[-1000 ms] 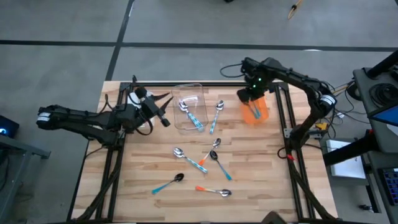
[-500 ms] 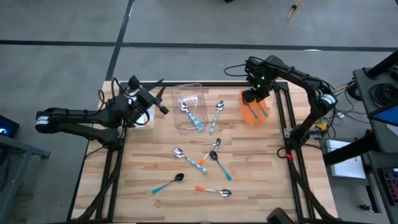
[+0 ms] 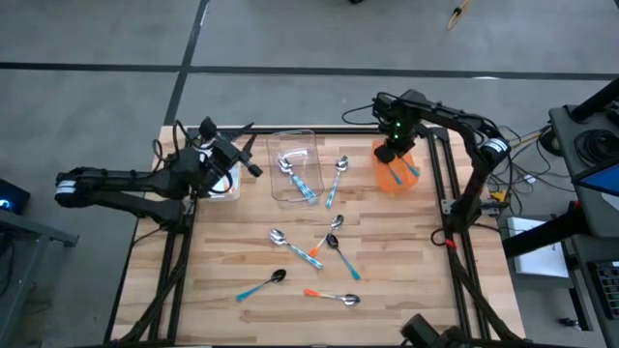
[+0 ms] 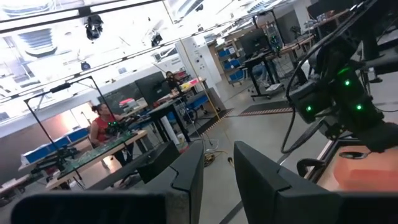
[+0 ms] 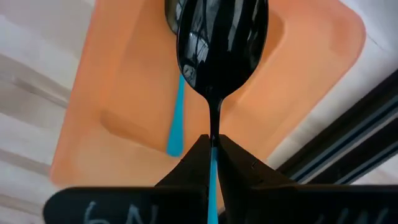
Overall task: Sort silverware by color (type)
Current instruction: Put the blue spoon into the orange bin
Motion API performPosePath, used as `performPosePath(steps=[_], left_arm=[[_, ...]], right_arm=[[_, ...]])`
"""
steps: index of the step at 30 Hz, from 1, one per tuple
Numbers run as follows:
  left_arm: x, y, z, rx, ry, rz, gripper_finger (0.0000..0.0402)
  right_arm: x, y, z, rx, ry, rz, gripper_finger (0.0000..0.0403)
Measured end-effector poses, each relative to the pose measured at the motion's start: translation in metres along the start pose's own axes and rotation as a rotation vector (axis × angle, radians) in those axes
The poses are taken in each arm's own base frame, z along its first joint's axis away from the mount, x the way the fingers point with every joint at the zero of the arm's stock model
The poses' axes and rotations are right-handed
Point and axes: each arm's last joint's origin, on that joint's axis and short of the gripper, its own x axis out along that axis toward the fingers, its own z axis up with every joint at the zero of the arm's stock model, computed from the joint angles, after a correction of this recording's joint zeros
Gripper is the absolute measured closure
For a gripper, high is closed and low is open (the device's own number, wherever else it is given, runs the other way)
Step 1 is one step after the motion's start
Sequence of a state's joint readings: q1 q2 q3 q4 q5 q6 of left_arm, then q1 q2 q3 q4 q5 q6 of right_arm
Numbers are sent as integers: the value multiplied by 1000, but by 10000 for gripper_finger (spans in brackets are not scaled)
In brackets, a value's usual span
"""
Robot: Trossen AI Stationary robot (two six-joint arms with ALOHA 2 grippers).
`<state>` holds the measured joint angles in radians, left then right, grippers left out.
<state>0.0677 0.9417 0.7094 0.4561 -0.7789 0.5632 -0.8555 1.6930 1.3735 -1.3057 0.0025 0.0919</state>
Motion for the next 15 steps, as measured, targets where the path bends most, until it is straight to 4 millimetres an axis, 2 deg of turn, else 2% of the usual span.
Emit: performPosePath(steps=[9, 15], left_arm=[[0, 0, 0, 0, -1, 1, 330], [0, 0, 0, 2, -1, 1, 330]], right_arm=[[3, 3, 4, -7, -11, -1, 394], [3, 16, 4, -68, -28, -6, 394]])
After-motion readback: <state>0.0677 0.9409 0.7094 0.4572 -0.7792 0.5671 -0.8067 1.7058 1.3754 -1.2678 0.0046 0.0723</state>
